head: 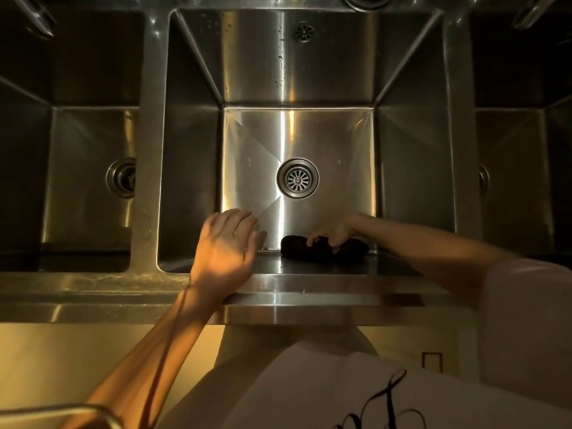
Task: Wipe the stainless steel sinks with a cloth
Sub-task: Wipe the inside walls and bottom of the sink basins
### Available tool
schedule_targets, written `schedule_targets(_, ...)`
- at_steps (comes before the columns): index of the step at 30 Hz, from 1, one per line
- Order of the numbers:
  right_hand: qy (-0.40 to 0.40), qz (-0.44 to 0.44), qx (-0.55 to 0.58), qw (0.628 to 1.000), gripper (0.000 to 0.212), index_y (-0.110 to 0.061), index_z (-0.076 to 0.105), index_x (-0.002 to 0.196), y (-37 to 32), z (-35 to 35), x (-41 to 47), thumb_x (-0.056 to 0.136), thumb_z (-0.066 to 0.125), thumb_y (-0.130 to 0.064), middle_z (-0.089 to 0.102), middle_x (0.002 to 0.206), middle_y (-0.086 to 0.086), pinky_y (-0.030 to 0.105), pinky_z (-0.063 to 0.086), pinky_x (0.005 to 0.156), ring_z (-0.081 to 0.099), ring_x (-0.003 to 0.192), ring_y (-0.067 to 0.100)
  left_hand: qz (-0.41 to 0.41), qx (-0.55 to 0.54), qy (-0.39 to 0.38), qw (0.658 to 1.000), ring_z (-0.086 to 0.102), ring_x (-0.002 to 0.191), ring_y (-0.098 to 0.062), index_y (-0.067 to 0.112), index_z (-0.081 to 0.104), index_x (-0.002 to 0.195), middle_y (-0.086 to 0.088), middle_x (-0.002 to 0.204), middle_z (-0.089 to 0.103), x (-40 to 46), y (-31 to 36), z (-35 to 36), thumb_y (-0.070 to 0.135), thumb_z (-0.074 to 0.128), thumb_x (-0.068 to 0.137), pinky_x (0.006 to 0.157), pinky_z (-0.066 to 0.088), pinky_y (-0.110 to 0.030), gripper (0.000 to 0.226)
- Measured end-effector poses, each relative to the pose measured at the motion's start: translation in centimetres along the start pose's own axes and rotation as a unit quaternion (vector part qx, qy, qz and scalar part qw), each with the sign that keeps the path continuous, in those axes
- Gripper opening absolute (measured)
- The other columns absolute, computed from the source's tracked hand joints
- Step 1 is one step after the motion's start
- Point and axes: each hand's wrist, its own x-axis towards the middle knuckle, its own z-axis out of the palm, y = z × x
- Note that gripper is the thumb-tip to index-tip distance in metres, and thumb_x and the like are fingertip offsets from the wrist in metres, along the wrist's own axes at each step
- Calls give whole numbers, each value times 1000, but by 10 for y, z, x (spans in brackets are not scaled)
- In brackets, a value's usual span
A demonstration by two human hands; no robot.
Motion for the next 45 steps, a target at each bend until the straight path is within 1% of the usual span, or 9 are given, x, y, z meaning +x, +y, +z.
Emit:
schedule_targets(7,-4,-79,28,996,67,-24,43,136,-16,-3,-112,81,55,12,44,132,2,32,48,93,46,115,20,11,16,-18,1000,55,113,-25,12,66,112,-6,116,65,0,0,2,31,34,94,99,29,-34,41)
schedule_targets(11,-10,-106,62,992,64,-24,47,132,-18,-1,-165,81,57,12,48,129,-3,9,44,86,48,111,8,15,21,-24,999,53,114,-22,13,65,113,-5,117,64,0,-3,5,31,35,93,98,28,-33,40)
schedule_targets(18,-41,-60,64,995,66,-26,44,132,-5,-5,-97,81,54,14,46,128,-1,41,50,95,48,120,25,18,18,-20,999,54,112,-23,13,66,111,-5,114,64,-1,-3,6,31,34,93,96,32,-35,40)
schedule_targets(20,-60,-27,38,997,69,-24,40,137,-1,-9,-64,81,54,14,41,130,-1,35,51,85,44,119,25,19,13,-10,1000,56,108,-23,12,67,108,-6,110,65,-1,-3,6,29,34,93,94,33,-34,40)
schedule_targets(24,-70,34,-32,996,73,-24,36,141,6,-11,-12,80,57,10,32,147,5,47,38,109,35,132,31,20,3,8,1000,57,103,-22,12,68,103,-5,104,66,-1,-2,5,28,35,93,91,35,-33,38)
schedule_targets(28,-50,83,-32,995,74,-21,35,142,18,-3,7,78,58,7,35,146,10,41,41,106,39,130,32,27,6,25,999,55,105,-22,12,68,101,-4,103,67,0,-4,9,26,37,93,93,35,-34,35)
schedule_targets(32,-46,128,65,989,58,-23,43,135,27,0,2,80,58,-14,39,142,12,51,43,105,45,125,35,36,1,27,999,54,106,-20,13,68,99,-2,102,67,0,-5,10,26,38,93,93,35,-35,33)
schedule_targets(36,17,214,129,968,81,-19,47,134,45,9,-18,62,74,-45,47,134,16,52,45,102,50,121,37,39,4,20,999,55,107,-21,14,68,101,-2,103,68,-2,-7,10,27,36,94,93,36,-37,35)
schedule_targets(45,-84,112,71,988,43,-30,43,138,8,-7,-115,95,49,-27,51,133,10,48,52,88,57,118,32,35,31,1,999,57,105,-23,13,68,101,-3,101,69,-2,-3,7,28,32,95,91,39,-39,39)
